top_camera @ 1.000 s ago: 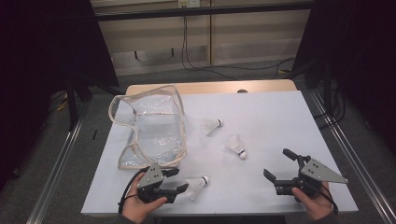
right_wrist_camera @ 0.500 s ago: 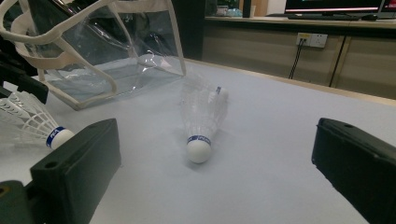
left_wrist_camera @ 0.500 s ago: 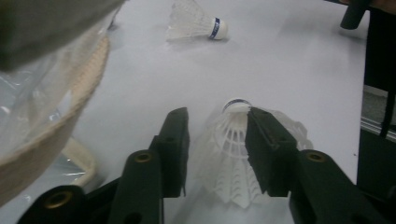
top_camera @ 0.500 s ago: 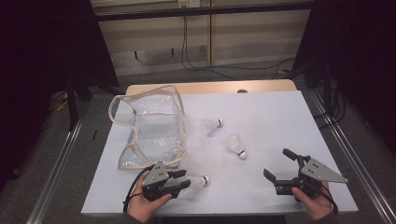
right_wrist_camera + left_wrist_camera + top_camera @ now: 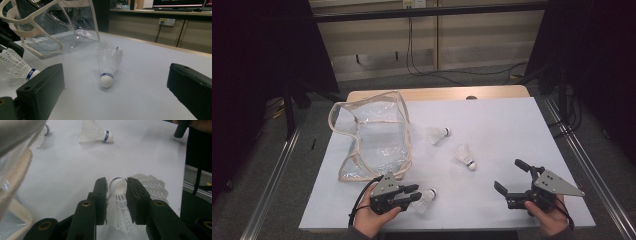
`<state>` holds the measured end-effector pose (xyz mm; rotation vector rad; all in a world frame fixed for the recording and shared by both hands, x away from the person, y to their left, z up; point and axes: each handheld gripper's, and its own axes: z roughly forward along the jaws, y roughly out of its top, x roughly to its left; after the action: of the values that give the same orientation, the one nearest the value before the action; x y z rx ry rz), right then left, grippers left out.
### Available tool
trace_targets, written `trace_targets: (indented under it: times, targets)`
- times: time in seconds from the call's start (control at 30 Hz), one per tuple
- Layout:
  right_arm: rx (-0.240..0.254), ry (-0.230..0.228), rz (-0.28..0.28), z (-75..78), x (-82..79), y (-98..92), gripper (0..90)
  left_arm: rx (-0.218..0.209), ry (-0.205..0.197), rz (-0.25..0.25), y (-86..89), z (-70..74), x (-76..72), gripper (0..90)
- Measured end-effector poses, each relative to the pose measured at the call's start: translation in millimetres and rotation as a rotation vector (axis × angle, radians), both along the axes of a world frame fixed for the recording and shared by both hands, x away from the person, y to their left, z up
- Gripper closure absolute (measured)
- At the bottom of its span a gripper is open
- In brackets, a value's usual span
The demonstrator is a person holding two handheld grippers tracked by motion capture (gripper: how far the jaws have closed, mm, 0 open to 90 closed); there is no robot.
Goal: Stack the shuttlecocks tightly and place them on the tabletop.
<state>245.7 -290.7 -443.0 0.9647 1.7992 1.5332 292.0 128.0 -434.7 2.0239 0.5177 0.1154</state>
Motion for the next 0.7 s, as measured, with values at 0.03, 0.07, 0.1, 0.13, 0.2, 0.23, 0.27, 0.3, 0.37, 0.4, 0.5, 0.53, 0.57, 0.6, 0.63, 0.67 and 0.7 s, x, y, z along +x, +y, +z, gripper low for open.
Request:
trace_targets:
  times: [0.03, 0.07, 0.1, 0.13, 0.2, 0.23, 0.27, 0.3, 0.37, 0.4, 0.5, 0.53, 0.57, 0.6, 0.63, 0.67, 0.7]
  targets:
    - [0.001, 0.001, -0.001, -0.1, 0.0, -0.2, 0.4, -0.008, 0.001, 0.003, -1.2, 0.0, 0.3, 70.4]
    - [0.001, 0.001, -0.001, -0.1, 0.0, -0.2, 0.4, -0.008, 0.001, 0.003, -1.2, 0.0, 0.3, 70.7]
    - [0.0, 0.001, -0.002, -0.2, 0.2, -0.3, 0.4, -0.006, 0.004, 0.002, -1.7, 0.7, 0.9, 70.7]
    - [0.001, 0.001, -0.002, -0.4, 0.7, -0.4, 0.4, -0.014, 0.006, 0.0, -3.1, 1.2, 2.0, 70.9]
    - [0.0, 0.001, -0.002, -0.5, 1.0, -0.1, 0.4, -0.021, 0.013, 0.002, -5.1, 2.0, 2.5, 71.4]
    - [0.002, 0.003, -0.002, -0.6, 0.8, 0.0, 0.4, -0.021, 0.013, 0.002, -5.1, 2.0, 2.5, 71.6]
    - [0.002, 0.001, -0.001, -0.5, 0.9, -0.1, 0.4, -0.023, 0.016, 0.0, -6.3, 2.4, 2.7, 71.8]
    - [0.002, 0.001, -0.002, -0.5, 0.8, -0.3, 0.4, -0.018, 0.021, -0.008, -9.1, 3.2, 2.8, 72.0]
    - [0.001, -0.001, -0.002, -0.5, 0.9, -0.6, 0.4, -0.019, 0.023, -0.006, -10.5, 3.5, 2.7, 72.5]
    - [0.002, -0.001, -0.003, -0.3, 0.7, -0.9, 0.4, -0.018, 0.025, -0.011, -12.7, 4.4, 3.0, 73.1]
    - [0.005, -0.001, -0.001, -0.1, 0.4, -1.0, 0.4, -0.027, 0.029, -0.009, -13.9, 4.9, 3.6, 74.9]
    - [0.006, 0.0, -0.002, -0.1, 0.3, -1.0, 0.4, -0.028, 0.034, -0.005, -14.3, 5.4, 3.7, 74.9]
    - [0.005, 0.0, -0.002, -0.2, 0.4, -1.1, 0.4, -0.032, 0.034, -0.005, -14.7, 6.0, 4.2, 76.3]
    - [0.005, -0.001, -0.002, 0.0, 0.4, -1.1, 0.4, -0.04, 0.04, 0.0, -15.9, 6.9, 4.7, 76.6]
    - [0.005, -0.002, -0.003, 0.0, 0.4, -1.2, 0.4, -0.04, 0.04, 0.0, -15.9, 6.9, 4.7, 76.9]
    - [0.006, -0.001, -0.003, -0.1, 0.4, -1.2, 0.4, -0.037, 0.042, 0.0, -16.3, 7.7, 5.1, 77.6]
    - [0.002, 0.001, -0.005, -0.3, 0.5, -1.4, 0.4, -0.038, 0.048, 0.004, -17.5, 9.2, 5.8, 78.0]
